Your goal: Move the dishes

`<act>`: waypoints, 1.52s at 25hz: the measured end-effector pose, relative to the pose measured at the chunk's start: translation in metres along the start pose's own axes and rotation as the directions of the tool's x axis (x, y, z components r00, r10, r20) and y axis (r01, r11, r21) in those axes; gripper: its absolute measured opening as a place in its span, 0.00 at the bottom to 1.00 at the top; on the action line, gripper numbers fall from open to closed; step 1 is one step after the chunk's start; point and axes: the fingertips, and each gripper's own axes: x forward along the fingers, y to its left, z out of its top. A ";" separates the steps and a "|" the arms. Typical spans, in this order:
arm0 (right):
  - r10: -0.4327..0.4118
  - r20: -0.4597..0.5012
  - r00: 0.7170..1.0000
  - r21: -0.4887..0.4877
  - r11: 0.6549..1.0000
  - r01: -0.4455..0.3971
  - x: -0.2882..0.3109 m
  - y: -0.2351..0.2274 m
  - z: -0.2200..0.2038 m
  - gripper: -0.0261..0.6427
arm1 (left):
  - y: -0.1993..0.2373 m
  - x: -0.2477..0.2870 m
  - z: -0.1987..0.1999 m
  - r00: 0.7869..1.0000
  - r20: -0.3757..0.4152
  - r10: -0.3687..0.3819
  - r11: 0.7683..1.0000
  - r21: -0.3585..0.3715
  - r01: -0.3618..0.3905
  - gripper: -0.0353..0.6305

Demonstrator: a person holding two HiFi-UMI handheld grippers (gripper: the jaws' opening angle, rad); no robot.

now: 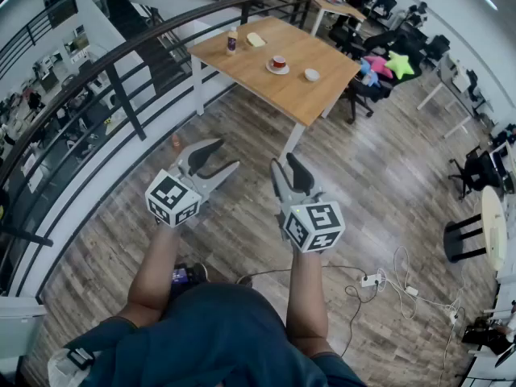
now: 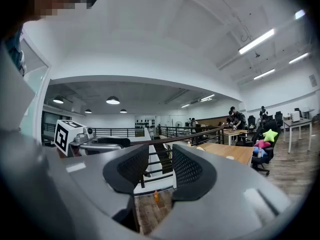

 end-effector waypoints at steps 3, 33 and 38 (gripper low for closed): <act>-0.003 -0.004 1.000 -0.003 1.000 0.003 0.000 0.003 -0.001 0.23 | 0.000 -0.003 -0.001 1.000 -0.001 -0.004 1.000 -0.003 0.004 0.40; -0.095 -0.020 0.995 0.004 0.995 0.095 0.092 0.074 0.001 0.23 | 0.109 -0.067 -0.019 0.996 0.068 -0.056 0.996 -0.066 0.060 0.39; -0.089 -0.029 0.996 0.002 0.996 0.090 0.105 0.067 0.000 0.23 | 0.122 -0.066 -0.023 0.997 0.065 -0.037 0.996 -0.077 0.042 0.39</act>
